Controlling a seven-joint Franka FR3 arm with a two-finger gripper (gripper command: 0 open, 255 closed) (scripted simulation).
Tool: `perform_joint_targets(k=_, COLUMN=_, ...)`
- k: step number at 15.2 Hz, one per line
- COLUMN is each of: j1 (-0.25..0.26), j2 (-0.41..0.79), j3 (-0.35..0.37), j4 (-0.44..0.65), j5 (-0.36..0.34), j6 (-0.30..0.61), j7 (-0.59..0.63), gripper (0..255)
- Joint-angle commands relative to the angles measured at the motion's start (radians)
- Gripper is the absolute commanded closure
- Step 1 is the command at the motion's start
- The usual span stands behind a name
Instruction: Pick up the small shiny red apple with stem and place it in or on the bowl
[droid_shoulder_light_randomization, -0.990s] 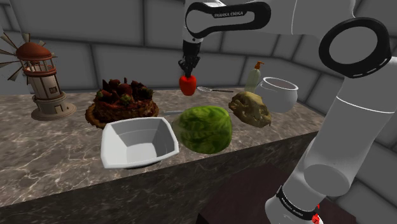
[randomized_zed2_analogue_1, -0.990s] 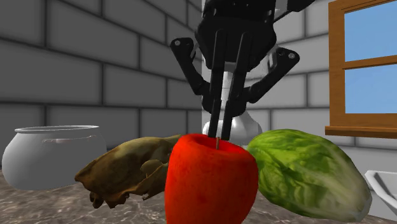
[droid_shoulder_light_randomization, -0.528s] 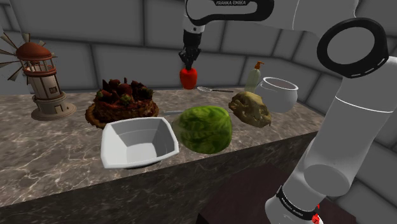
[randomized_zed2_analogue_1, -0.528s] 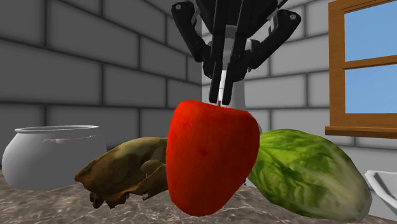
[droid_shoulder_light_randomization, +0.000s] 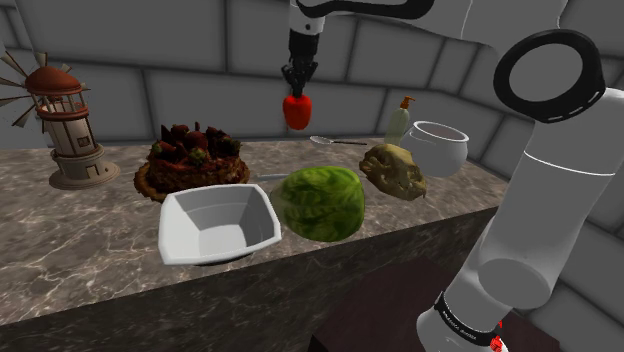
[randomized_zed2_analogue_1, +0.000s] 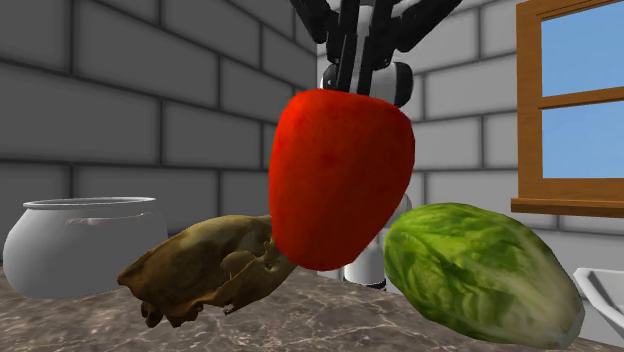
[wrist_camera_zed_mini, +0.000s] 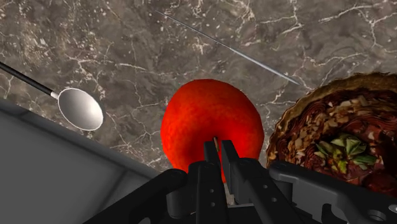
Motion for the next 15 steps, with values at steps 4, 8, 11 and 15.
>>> perform_joint_targets(k=4, j1=0.055, j2=-0.053, j3=0.044, j4=-0.033, j5=-0.012, j6=-0.037, j7=0.094, gripper=255)
perform_joint_targets(k=8, j1=0.103, j2=-0.081, j3=0.086, j4=-0.041, j5=-0.02, j6=-0.071, j7=0.18, gripper=255)
perform_joint_targets(k=11, j1=0.14, j2=-0.091, j3=0.12, j4=-0.033, j5=-0.026, j6=-0.102, j7=0.246, gripper=255)
perform_joint_targets(k=15, j1=0.19, j2=-0.088, j3=0.166, j4=-0.002, j5=-0.036, j6=-0.147, j7=0.335, gripper=255)
